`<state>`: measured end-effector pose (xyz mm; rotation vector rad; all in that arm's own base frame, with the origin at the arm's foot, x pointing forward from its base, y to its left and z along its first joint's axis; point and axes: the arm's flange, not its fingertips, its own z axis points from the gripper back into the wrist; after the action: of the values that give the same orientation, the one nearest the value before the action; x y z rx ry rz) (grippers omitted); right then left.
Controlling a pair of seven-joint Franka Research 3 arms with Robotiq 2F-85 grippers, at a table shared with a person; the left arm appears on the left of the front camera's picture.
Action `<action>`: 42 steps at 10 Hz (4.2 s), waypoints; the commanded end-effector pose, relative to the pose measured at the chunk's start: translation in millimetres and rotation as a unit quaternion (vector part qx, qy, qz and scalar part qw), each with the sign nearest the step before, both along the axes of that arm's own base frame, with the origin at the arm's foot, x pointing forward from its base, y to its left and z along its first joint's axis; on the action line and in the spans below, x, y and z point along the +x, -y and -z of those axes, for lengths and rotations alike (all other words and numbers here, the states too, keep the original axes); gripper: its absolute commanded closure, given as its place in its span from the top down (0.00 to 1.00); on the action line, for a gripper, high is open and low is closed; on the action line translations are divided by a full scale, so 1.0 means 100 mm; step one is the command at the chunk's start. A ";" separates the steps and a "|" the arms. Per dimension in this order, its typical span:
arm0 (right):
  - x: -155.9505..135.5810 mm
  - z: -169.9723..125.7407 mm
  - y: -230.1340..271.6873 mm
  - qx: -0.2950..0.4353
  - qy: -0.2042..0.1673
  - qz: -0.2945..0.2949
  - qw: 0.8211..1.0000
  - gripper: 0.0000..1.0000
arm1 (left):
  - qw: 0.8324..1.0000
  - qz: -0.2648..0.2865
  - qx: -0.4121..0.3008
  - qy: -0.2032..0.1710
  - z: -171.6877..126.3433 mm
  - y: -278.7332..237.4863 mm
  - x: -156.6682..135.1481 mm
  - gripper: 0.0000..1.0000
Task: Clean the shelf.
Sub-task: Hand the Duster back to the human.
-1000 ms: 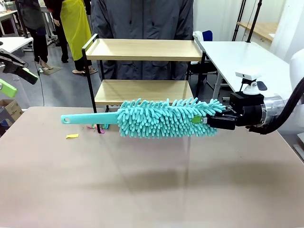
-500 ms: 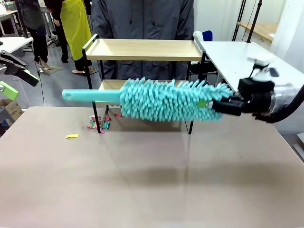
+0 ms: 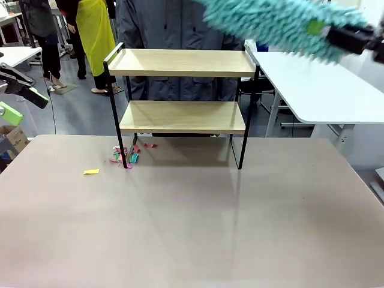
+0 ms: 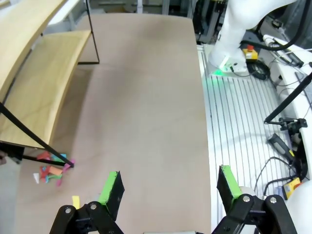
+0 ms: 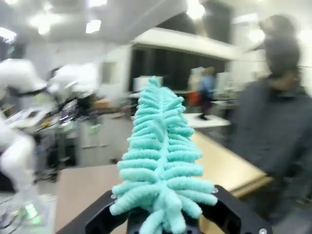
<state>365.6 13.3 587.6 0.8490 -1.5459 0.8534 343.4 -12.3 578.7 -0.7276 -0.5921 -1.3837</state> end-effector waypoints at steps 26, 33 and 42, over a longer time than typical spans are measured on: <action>0.29 1.79 1.35 -0.048 -0.116 0.380 0.917 0.17 | 1.000 0.004 -0.013 0.000 -0.03 0.01 0.00 1.00; 0.29 1.79 1.35 -0.048 -0.116 0.380 0.917 0.17 | 1.000 0.004 -0.013 0.000 -0.03 0.01 0.00 1.00; 0.31 1.80 1.35 -0.034 -0.127 0.377 0.917 1.00 | 1.000 0.004 -0.013 0.000 -0.03 0.01 0.00 1.00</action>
<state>395.8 -122.2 407.0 0.2306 -1.4366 0.2350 343.4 -11.9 578.8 -0.7285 -0.5911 -1.3823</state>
